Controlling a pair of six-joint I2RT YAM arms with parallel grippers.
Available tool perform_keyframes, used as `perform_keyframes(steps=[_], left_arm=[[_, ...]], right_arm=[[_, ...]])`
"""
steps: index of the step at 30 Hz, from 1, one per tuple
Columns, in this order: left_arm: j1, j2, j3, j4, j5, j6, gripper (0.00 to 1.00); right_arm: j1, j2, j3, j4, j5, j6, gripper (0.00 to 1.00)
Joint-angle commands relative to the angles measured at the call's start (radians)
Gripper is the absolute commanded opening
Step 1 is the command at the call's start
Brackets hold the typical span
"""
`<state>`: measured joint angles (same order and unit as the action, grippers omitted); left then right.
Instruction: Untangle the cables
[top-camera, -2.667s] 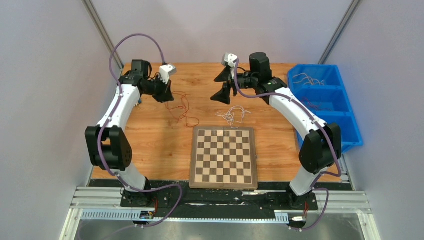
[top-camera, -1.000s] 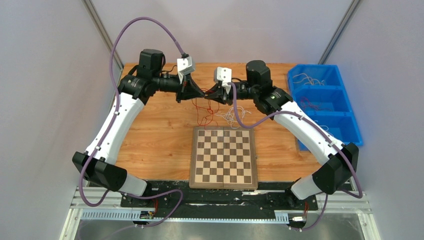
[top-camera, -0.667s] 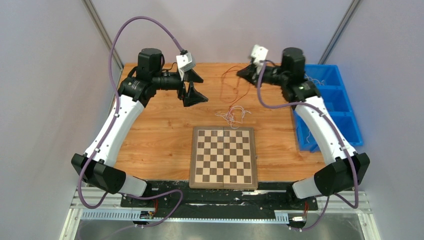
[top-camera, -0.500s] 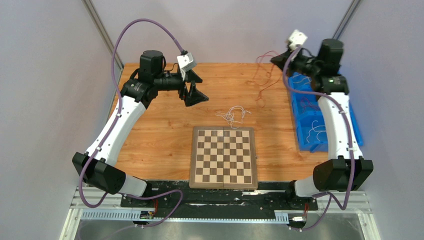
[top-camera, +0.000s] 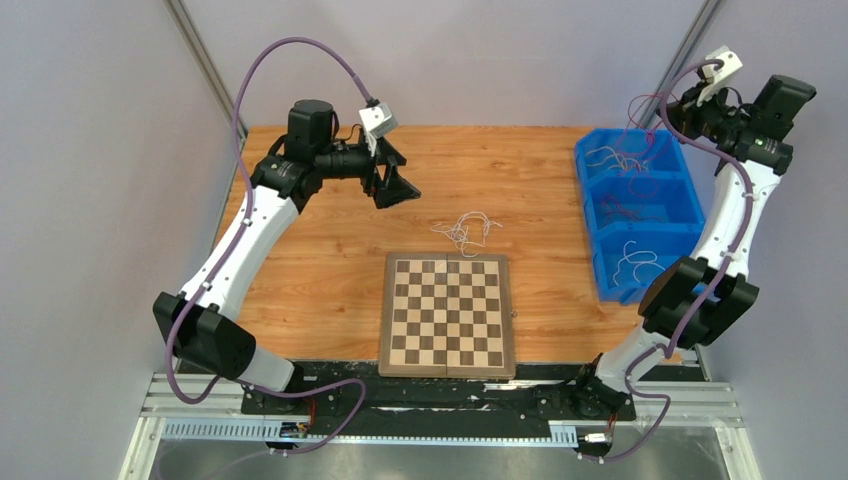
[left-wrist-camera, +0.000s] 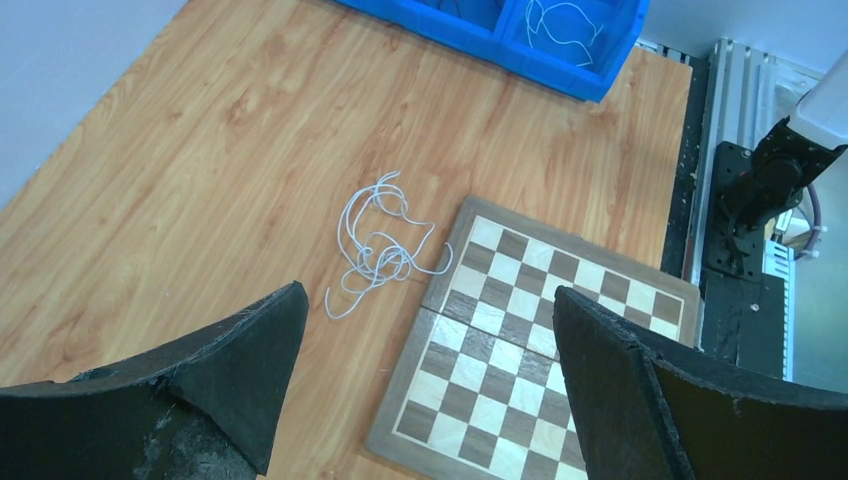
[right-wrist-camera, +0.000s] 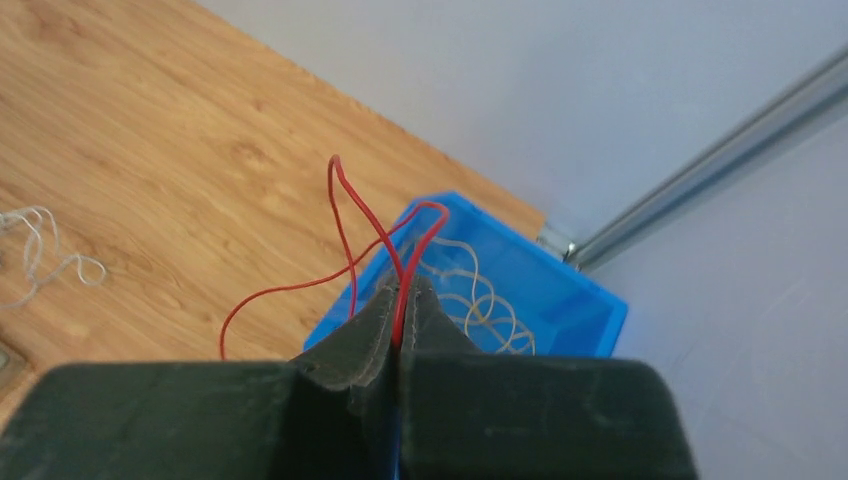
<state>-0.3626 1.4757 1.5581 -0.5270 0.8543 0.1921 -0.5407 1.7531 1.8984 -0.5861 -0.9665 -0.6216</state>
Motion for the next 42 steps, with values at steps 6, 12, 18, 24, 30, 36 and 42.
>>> perform_keyframes(steps=[6,12,18,24,30,36,42], left_arm=[[-0.002,-0.013,0.033,-0.032,-0.027,0.049,1.00],[-0.002,-0.018,0.013,-0.031,-0.039,0.055,1.00],[-0.002,-0.005,0.014,-0.028,-0.039,0.047,1.00],[-0.002,0.020,0.030,-0.033,-0.043,0.022,1.00],[-0.001,0.025,0.005,-0.055,-0.112,-0.008,1.00],[0.001,0.031,-0.061,-0.052,-0.192,-0.054,1.00],[0.033,0.082,-0.087,-0.094,-0.163,-0.129,1.00]], right_arm=[[-0.024,0.063,-0.119,-0.070,0.057,-0.252,0.00],[-0.062,0.080,-0.146,-0.183,0.075,-0.423,0.00],[-0.099,0.112,-0.152,-0.272,0.178,-0.571,0.24],[-0.049,0.220,0.058,-0.459,0.204,-0.472,0.69],[0.119,0.060,-0.048,-0.422,0.105,-0.339,0.75],[0.408,-0.009,-0.285,-0.195,0.153,-0.139,0.73],[0.641,0.131,-0.309,-0.093,0.247,-0.061,0.68]])
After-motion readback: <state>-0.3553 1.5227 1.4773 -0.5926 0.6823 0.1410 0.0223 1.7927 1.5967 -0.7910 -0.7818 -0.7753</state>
